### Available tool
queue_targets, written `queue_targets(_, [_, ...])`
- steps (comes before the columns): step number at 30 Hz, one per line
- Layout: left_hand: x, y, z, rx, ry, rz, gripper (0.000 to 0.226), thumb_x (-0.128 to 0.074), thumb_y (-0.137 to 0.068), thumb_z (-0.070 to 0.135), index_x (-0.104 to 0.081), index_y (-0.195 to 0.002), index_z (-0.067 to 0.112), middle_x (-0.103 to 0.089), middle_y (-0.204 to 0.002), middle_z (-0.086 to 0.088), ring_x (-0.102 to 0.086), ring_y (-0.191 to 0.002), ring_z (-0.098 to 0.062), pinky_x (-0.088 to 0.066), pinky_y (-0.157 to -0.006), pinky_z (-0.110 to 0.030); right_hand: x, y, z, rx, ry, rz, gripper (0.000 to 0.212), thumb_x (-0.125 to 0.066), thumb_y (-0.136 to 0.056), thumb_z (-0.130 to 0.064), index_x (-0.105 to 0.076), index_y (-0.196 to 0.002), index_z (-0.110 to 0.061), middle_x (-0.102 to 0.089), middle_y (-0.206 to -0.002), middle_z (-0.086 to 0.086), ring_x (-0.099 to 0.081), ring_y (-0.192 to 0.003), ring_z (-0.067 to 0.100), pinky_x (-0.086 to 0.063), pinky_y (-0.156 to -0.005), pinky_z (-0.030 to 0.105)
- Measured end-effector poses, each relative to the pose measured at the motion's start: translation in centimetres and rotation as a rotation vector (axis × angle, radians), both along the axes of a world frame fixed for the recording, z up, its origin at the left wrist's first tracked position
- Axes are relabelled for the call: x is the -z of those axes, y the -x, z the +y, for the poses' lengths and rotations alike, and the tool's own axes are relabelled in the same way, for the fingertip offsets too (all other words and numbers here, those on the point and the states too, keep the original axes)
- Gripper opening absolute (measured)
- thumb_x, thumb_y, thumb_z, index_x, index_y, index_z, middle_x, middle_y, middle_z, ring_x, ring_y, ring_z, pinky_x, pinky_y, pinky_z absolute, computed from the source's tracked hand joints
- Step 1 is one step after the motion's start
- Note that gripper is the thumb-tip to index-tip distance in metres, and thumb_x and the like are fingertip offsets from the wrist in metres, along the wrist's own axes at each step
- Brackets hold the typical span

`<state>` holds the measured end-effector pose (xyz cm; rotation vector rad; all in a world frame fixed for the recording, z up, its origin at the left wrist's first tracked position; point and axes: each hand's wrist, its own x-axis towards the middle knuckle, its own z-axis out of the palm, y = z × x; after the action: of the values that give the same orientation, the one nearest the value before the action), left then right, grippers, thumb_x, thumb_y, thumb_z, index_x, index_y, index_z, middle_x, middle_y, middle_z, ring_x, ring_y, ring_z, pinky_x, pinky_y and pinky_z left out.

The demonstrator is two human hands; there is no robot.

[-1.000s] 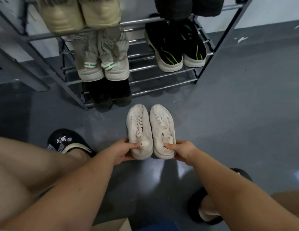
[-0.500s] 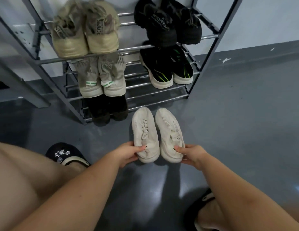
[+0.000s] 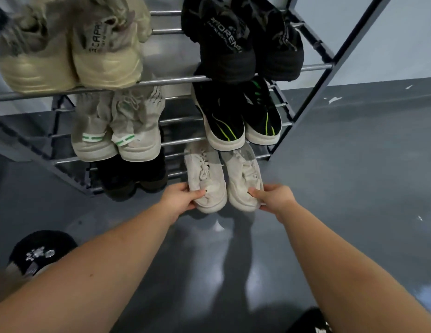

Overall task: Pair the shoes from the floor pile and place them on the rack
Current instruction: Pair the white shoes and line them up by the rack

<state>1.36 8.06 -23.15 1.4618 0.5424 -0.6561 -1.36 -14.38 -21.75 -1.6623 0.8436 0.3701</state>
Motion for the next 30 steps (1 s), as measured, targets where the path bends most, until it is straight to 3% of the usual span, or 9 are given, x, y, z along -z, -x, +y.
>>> queue_targets(5, [1.0,-3.6,-2.2,-0.064,-0.031,-0.074,0.042,-0.063,-0.085,-0.001,-0.055,-0.126,-0.002,-0.061,-0.123,-0.017,-0.061,-0.104,-0.026,-0.053,-0.083,-0.032,2.3,-4.1,-1.3,0.065,0.046,-0.07,0.038,-0.076,-0.079,-0.018,-0.067,-0.112,-0.003,-0.07,-0.096,0.008,-0.066,-0.086,0.021,-0.055,-0.09,0.038])
queue_targets(9, [1.9,-6.1,-3.8,-0.128,-0.052,-0.073,0.046,-0.062,-0.085,-0.003,-0.052,-0.131,0.0,-0.06,-0.127,-0.016,-0.06,-0.109,-0.026,-0.051,-0.089,-0.033,3.8,-6.6,-1.9,0.089,0.06,-0.101,0.036,-0.077,-0.077,-0.021,-0.069,-0.111,-0.01,-0.072,-0.099,0.006,-0.069,-0.091,0.022,-0.054,-0.091,0.04])
queue_targets(13, [3.2,-7.9,-4.8,-0.147,-0.06,-0.075,0.045,-0.062,-0.086,-0.001,-0.052,-0.13,-0.001,-0.061,-0.123,-0.015,-0.058,-0.1,-0.02,-0.054,-0.07,-0.021,5.6,-8.4,-2.3,0.089,0.079,-0.097,0.036,-0.076,-0.077,-0.02,-0.07,-0.111,-0.01,-0.073,-0.096,0.005,-0.068,-0.087,0.021,-0.055,-0.085,0.037])
queue_targets(17, [5.5,-8.9,-5.1,-0.133,-0.183,-0.08,0.042,-0.07,-0.083,0.012,-0.06,-0.123,0.008,-0.066,-0.118,-0.012,-0.064,-0.103,-0.023,-0.05,-0.097,-0.04,6.3,-10.1,-2.4,0.08,0.078,-0.097,0.042,-0.075,-0.079,-0.024,-0.067,-0.118,-0.012,-0.072,-0.101,0.003,-0.067,-0.093,0.021,-0.054,-0.087,0.037])
queue_targets(19, [6.5,-9.0,-5.2,-0.096,-0.266,-0.093,0.045,-0.073,-0.077,0.025,-0.063,-0.119,0.013,-0.069,-0.114,-0.009,-0.065,-0.104,-0.023,-0.05,-0.098,-0.043,6.6,-10.4,-2.6,0.083,0.091,-0.094,0.039,-0.075,-0.079,-0.022,-0.067,-0.116,-0.012,-0.071,-0.102,0.002,-0.066,-0.094,0.021,-0.053,-0.085,0.034])
queue_targets(23, [8.0,-8.8,-5.6,-0.111,-0.337,-0.137,0.072,-0.07,-0.051,0.052,-0.066,-0.113,0.016,-0.07,-0.111,-0.007,-0.066,-0.104,-0.024,-0.051,-0.095,-0.044,7.4,-10.5,-2.8,0.111,0.103,-0.106,0.033,-0.075,-0.08,-0.02,-0.069,-0.111,-0.012,-0.071,-0.101,0.003,-0.065,-0.092,0.018,-0.05,-0.08,0.029])
queue_targets(27, [7.6,-8.5,-6.6,-0.155,-0.328,-0.15,0.051,-0.076,-0.072,0.032,-0.065,-0.117,0.012,-0.068,-0.116,-0.006,-0.064,-0.107,-0.023,-0.05,-0.098,-0.043,8.0,-10.6,-3.1,0.157,0.128,-0.137,0.041,-0.074,-0.08,-0.021,-0.066,-0.118,-0.008,-0.07,-0.113,0.005,-0.065,-0.102,0.018,-0.051,-0.094,0.031])
queue_targets(30, [8.1,-8.5,-6.7,-0.177,-0.312,-0.175,0.063,-0.076,-0.06,0.043,-0.066,-0.115,0.014,-0.069,-0.115,-0.005,-0.064,-0.107,-0.022,-0.051,-0.097,-0.042,8.1,-10.7,-3.3,0.168,0.094,-0.163,0.043,-0.073,-0.081,-0.02,-0.064,-0.122,-0.007,-0.069,-0.116,0.007,-0.065,-0.105,0.019,-0.05,-0.098,0.032])
